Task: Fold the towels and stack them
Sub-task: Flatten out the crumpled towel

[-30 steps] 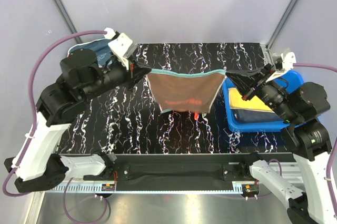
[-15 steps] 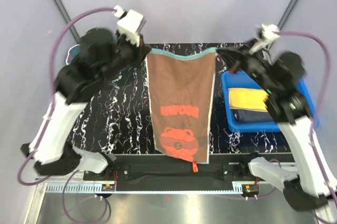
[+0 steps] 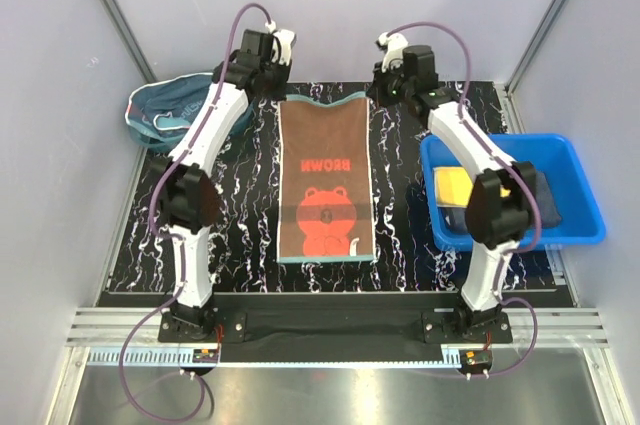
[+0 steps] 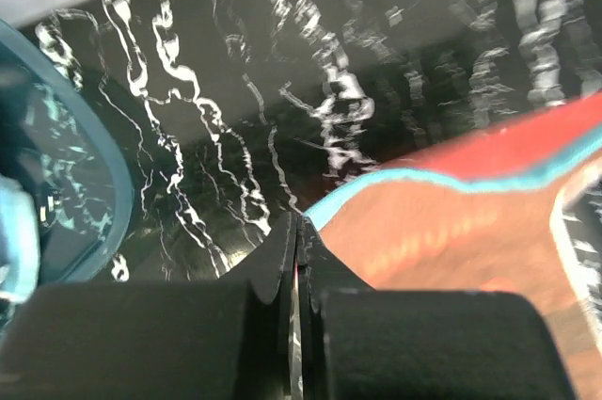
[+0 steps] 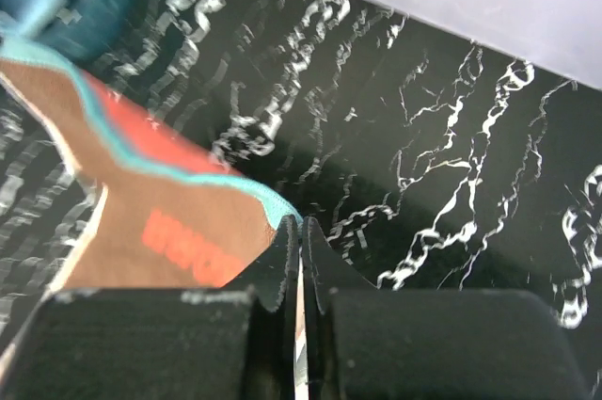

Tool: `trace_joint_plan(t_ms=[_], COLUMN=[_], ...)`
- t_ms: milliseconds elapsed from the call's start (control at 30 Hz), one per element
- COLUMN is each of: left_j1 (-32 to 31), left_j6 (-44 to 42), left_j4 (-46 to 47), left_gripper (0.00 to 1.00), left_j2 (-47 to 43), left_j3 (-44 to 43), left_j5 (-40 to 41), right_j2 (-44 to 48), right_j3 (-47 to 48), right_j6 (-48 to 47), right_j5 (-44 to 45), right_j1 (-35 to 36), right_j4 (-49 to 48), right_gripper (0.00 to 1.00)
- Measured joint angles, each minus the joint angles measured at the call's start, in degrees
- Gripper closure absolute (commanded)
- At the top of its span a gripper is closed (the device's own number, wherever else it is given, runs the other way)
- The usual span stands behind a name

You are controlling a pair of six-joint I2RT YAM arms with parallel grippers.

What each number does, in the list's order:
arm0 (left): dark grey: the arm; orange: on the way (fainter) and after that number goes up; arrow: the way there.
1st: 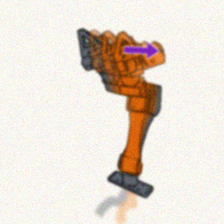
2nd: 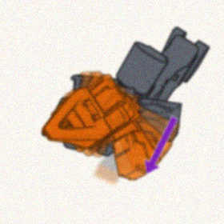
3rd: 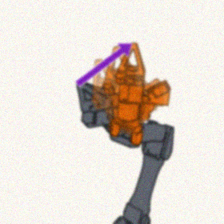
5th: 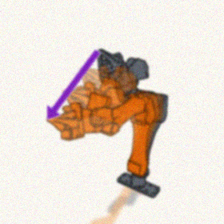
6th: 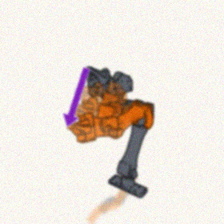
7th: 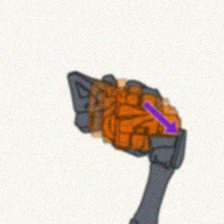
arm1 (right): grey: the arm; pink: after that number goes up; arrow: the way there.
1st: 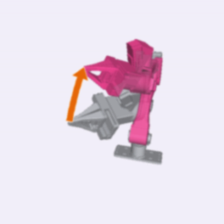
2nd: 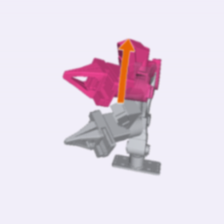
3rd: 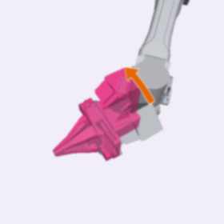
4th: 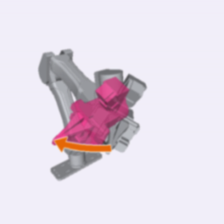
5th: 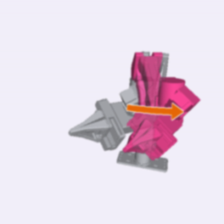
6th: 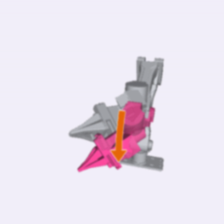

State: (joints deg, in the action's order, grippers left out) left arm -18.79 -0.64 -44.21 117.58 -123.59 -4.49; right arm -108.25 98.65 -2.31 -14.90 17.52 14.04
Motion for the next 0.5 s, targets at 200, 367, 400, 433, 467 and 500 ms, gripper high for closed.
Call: trace_joint_plan(t_ms=[200,367,400,433,467,500], left_j1=[2.6,2.5,2.4,2.4,2.3,2.2], left_j6=[-2.2,-4.2,-4.6,-5.0,-5.4,-5.6], left_j4=[0.5,2.2,2.9,3.1,3.1,3.2], left_gripper=[1.0,1.0,1.0,1.0,1.0,1.0], left_j2=[9.9,9.3,8.3,7.4,6.4,5.4], left_j3=[-3.7,-1.9,-0.4,1.1,2.5,3.8], left_j5=[-2.3,-4.1,-4.4,-4.6,-4.9,-5.0], right_j2=[-9.3,-9.8,-9.8,-9.6,-8.9,-8.1], right_j3=[4.6,4.6,4.6,3.9,2.4,0.9], right_j6=[-5.7,-9.5,-10.0,-10.6,-11.0,-11.3], right_j5=[-2.9,-4.7,-4.9,-5.0,-5.2,-5.2], right_j1=[-1.5,-1.7,-1.7,-1.7,-1.7,-1.7], right_j4=[0.4,0.9,0.9,0.4,0.3,0.5], right_gripper=[1.0,1.0,1.0,1.0,1.0,1.0])
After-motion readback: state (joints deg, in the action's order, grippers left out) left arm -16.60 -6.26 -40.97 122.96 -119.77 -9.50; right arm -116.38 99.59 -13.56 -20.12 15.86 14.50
